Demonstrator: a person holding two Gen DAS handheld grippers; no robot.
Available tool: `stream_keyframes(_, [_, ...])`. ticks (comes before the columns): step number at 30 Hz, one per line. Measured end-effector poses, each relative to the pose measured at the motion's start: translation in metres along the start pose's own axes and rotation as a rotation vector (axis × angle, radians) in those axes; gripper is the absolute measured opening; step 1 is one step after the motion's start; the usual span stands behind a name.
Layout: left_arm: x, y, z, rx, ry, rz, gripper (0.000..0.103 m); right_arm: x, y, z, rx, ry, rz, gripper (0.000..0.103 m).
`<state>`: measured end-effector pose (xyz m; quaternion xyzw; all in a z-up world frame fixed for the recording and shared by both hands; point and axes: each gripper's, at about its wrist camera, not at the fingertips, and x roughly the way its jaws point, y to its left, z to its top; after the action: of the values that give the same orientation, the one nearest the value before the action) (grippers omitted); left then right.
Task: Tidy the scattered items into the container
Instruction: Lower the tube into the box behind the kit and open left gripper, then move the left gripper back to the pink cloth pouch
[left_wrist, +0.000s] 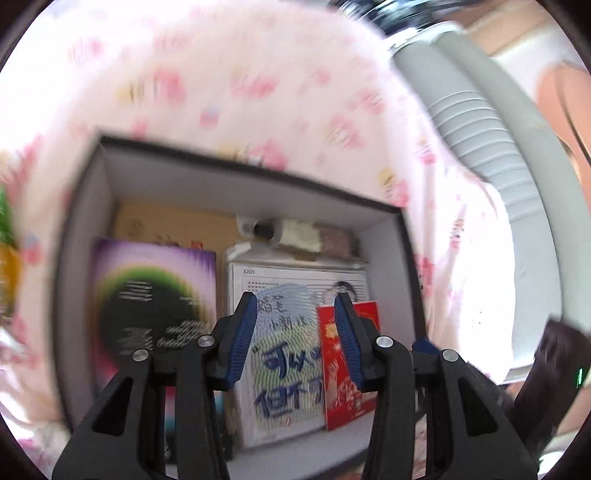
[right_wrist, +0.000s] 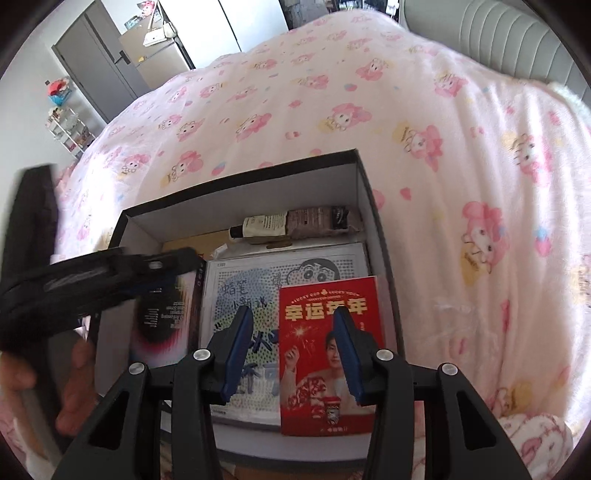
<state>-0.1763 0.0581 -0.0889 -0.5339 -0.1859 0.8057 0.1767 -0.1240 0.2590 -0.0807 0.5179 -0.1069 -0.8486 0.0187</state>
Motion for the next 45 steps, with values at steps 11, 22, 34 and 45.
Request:
stream_keyframes(11, [-0.091, -0.036, -0.062, 0.147, -0.184, 0.045, 0.055, -0.080, 0.040, -0.034, -0.081, -0.163, -0.004, 0.043])
stream_keyframes(22, [-0.137, 0.027, -0.099, 0.024, -0.229, 0.102, 0.053, -0.073, 0.117, -0.063, -0.236, -0.135, 0.094, 0.043])
stream_keyframes(34, [-0.188, 0.200, -0.110, -0.353, -0.360, 0.201, 0.053, -0.017, 0.237, -0.045, -0.387, -0.012, 0.308, 0.043])
stream_keyframes(45, [-0.130, 0.300, -0.069, -0.518, -0.237, 0.174, 0.057, 0.019, 0.305, -0.005, -0.496, 0.073, 0.305, 0.043])
